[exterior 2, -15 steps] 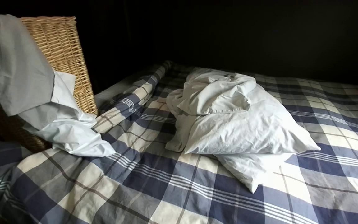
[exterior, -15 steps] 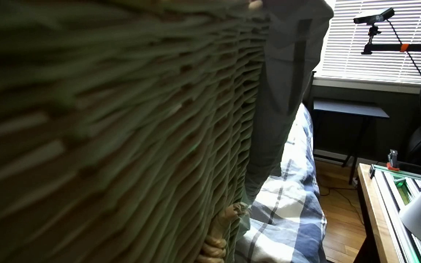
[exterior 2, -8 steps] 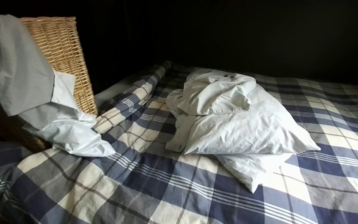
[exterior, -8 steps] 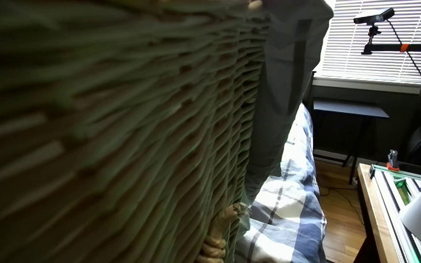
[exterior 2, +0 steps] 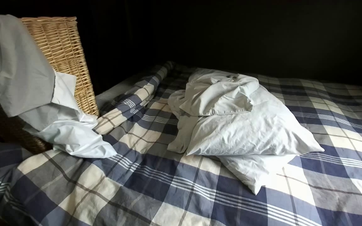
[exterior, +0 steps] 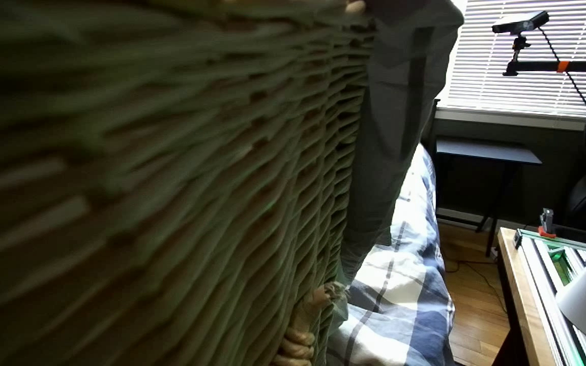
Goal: Lift the grey pillow case cover and put it in the washing basket
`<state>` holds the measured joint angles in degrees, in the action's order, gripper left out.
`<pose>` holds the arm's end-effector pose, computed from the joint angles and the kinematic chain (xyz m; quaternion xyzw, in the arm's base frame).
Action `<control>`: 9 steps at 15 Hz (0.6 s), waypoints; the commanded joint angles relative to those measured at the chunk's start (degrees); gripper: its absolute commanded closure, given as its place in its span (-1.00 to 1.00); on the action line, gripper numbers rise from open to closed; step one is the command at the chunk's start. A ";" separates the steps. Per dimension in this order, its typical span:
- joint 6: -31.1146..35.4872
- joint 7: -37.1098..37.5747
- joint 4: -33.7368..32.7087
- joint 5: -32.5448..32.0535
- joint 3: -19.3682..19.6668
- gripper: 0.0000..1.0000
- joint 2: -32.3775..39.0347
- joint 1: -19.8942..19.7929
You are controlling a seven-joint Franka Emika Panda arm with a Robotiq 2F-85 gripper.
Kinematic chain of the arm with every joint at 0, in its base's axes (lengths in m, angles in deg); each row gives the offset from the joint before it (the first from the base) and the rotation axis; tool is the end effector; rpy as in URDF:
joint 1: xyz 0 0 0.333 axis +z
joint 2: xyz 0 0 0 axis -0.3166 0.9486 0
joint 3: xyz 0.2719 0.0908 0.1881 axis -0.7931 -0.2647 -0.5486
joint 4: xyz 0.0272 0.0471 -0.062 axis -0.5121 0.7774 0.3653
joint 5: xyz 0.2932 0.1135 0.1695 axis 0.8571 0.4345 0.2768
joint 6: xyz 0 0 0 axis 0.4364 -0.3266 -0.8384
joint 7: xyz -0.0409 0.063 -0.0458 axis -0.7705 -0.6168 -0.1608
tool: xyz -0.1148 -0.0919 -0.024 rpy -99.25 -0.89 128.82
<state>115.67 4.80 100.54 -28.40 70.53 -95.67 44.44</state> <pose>0.3792 0.0551 0.6123 -0.8593 -0.3936 -0.1135 0.3065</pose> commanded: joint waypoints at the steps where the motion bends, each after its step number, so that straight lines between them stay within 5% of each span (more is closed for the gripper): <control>1: -0.04 -2.82 0.02 2.77 -4.06 -1.00 4.94 -7.36; 5: -1.90 -4.97 6.03 9.24 -7.27 -1.00 6.94 -13.96; 9: -1.40 -15.36 13.33 17.75 -12.27 -1.00 9.40 -22.14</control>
<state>114.54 -2.83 109.19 -16.97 62.37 -88.37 29.13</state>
